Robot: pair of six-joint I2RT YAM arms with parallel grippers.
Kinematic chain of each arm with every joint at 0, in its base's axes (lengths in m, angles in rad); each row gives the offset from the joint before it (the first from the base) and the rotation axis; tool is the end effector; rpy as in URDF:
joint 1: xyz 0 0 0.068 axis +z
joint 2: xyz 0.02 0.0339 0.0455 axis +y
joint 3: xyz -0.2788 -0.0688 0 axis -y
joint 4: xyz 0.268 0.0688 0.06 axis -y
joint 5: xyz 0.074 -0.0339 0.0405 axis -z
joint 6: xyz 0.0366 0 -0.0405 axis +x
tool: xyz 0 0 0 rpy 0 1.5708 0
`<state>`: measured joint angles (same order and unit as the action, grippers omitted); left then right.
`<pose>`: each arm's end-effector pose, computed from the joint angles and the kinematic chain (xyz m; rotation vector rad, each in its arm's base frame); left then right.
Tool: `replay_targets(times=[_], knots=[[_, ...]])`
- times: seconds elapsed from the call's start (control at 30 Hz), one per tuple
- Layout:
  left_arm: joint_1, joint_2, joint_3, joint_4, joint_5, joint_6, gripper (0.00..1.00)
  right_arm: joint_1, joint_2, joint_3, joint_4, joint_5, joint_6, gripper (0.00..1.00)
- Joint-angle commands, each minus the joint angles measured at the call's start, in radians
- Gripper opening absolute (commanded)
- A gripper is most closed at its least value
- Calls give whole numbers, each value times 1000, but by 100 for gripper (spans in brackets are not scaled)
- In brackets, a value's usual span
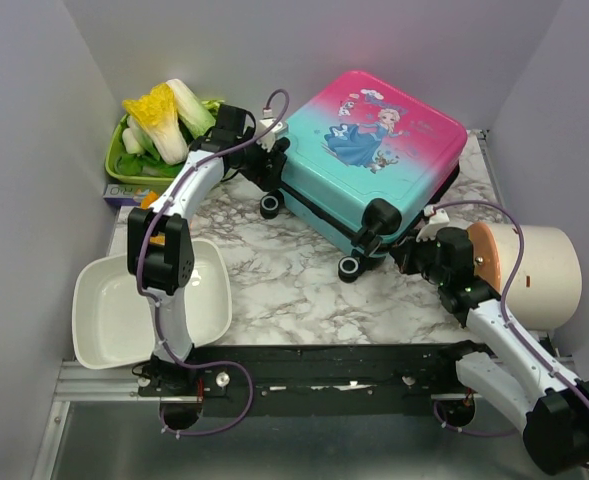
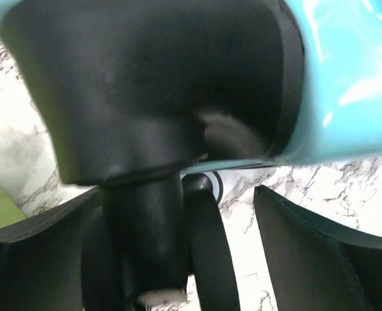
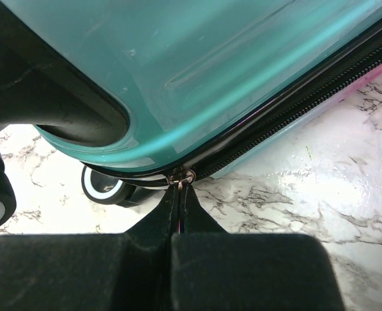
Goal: Open, take out, and arrange the luggage
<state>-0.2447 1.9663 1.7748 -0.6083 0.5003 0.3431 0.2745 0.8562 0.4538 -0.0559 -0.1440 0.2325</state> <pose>0.4575 -0.1323 0.3026 0.8937 2.1302 -0.5405 0.1971 0.0610 0.2256 -0.1352 2.0510 0.4636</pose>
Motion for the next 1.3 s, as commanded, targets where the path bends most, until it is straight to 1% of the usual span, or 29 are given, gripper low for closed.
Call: replay_targets(times=[0.0, 0.1, 0.13, 0.17, 0.2, 0.23, 0.33, 0.37, 0.4, 0.43, 0.47, 0.5, 0.53, 0.57, 0.6, 0.63, 0.67, 0.7, 0.77, 0.8, 0.87, 0.93, 1.0, 1.03, 1.07, 1.1, 1.13, 1.2, 1.27], knots=[[-11, 37, 75, -21, -83, -21, 98, -5, -48, 17, 206, -28, -4, 1], [-11, 25, 74, -18, -36, -16, 72, -3, -43, 17, 206, -23, -4, 1], [-11, 20, 69, -1, -25, -15, 47, -4, -42, 17, 206, -22, -2, 1], [-11, 7, 64, 7, -13, -13, 31, -4, -39, 19, 206, -20, -2, 1], [-11, 0, 57, 13, -14, -15, 11, -6, -37, 17, 206, -17, -2, 1], [-11, -7, 52, 33, -29, -36, 0, -5, -34, 19, 206, -14, -4, 1], [-2, -43, 15, 59, -43, -82, 0, -6, -23, 34, 205, 23, -7, 1], [-2, -78, -3, 70, -42, -96, 0, -5, -19, 42, 205, 35, -2, 1], [-2, -101, -68, 87, -45, -117, 0, -6, -8, 57, 202, 62, -4, 1], [-2, -128, -110, 149, -60, -174, 0, -5, 0, 68, 197, 73, -7, 1], [-4, -191, -159, 192, -66, -215, 0, -4, 9, 77, 195, 89, -5, 1], [-4, -229, -283, 246, -65, -257, 0, -9, 33, 100, 191, 90, -10, 1], [-5, -272, -349, 359, -68, -298, 0, -12, 46, 109, 188, 89, -13, 1], [-19, -352, -415, 417, -78, -393, 0, -15, 59, 117, 189, 83, -15, 1], [-28, -389, -527, 476, -86, -432, 0, -27, 70, 126, 189, 58, -19, 1], [-48, -423, -569, 531, -103, -467, 0, -32, 85, 135, 191, 46, -22, 1], [-71, -482, -603, 539, -180, -518, 0, -35, 86, 137, 195, 38, -27, 1], [-126, -509, -653, 542, -224, -533, 0, -35, 84, 134, 202, 31, -32, 1], [-188, -575, -699, 553, -349, -568, 0, -37, 63, 115, 228, 8, -44, 1], [-226, -592, -727, 559, -365, -596, 0, -38, 52, 109, 234, -27, -56, 1], [-245, -628, -739, 576, -385, -653, 0, -38, 15, 94, 237, -72, -71, 1], [-251, -645, -727, 544, -458, -748, 0, -38, -12, 80, 229, -123, -91, 1], [-254, -667, -726, 541, -511, -802, 0, -38, -64, 53, 196, -170, -87, 1], [-264, -669, -713, 510, -626, -905, 0, -38, -87, 31, 212, -190, -79, 1], [-272, -662, -698, 480, -681, -935, 0, -38, -107, 5, 258, -204, -68, 1], [-280, -661, -681, 451, -745, -975, 0, -38, -138, -30, 281, -253, -64, 1], [-287, -658, -654, 408, -861, -1007, 0, -38, -149, -36, 295, -278, -68, 1], [-303, -646, -614, 374, -914, -1032, 0, -37, -167, -33, 263, -360, -99, 1], [-311, -642, -601, 363, -948, -1067, 0, -38, -189, -33, 249, -399, -114, 1]])
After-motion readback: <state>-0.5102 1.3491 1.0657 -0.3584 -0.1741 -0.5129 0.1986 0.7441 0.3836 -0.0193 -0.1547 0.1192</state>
